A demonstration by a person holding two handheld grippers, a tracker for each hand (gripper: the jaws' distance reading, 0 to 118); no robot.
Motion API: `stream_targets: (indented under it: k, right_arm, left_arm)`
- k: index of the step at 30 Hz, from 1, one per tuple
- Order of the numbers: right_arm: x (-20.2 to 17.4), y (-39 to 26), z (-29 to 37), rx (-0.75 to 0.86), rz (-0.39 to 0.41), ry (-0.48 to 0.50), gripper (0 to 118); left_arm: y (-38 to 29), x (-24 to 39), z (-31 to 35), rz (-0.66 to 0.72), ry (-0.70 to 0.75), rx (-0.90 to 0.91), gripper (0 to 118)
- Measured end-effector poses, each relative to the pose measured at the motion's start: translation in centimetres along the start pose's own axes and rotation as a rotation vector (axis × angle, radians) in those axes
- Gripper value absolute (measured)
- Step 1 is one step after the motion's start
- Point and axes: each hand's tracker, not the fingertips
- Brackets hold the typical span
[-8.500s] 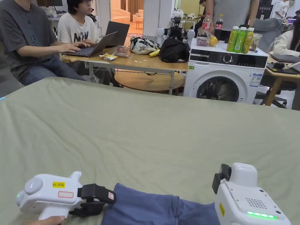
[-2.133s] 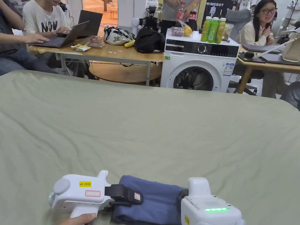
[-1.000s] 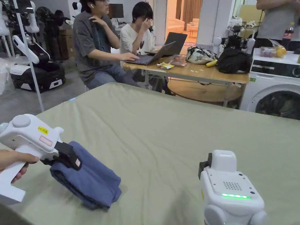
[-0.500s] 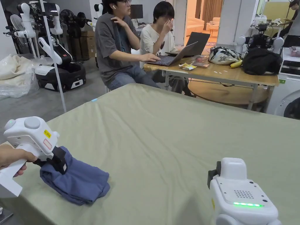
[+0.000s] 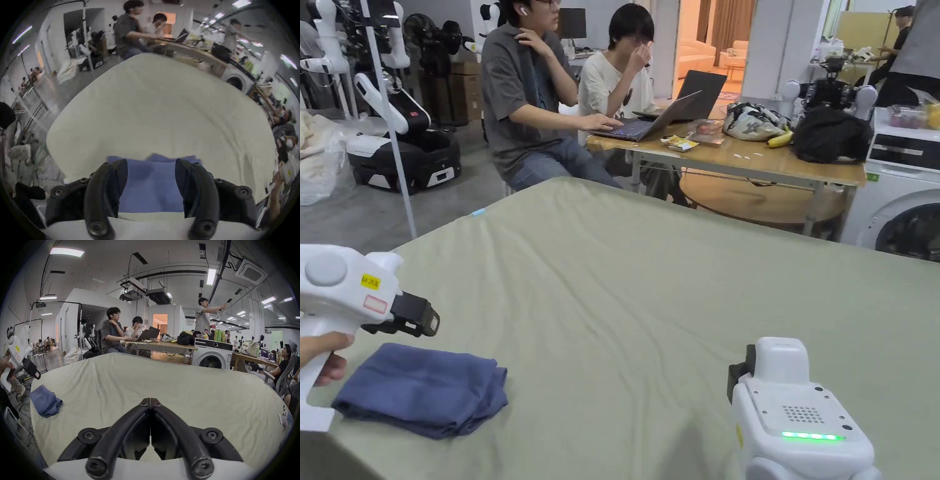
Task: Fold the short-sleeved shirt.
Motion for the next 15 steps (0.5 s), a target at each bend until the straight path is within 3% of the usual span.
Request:
stream_targets:
  k: [5,10,15]
  right_arm:
    - [2.7,-0.3,0.9,-0.006,-0.016,-0.044,0]
    - [6.6,-0.5,2.5,-0.003,-0.028,-0.113,0]
    - [11.1,-0.9,4.0,-0.007,-0.055,-0.198,0]
  left_arm:
    - [-4.6,7.5,-2.1,-0.035,-0.098,0.121,60]
    - [-8.6,16.2,-2.1,-0.121,-0.091,0.373,60]
    - [-9.5,22.9,-2.6,-0.092,-0.148,0.501,60]
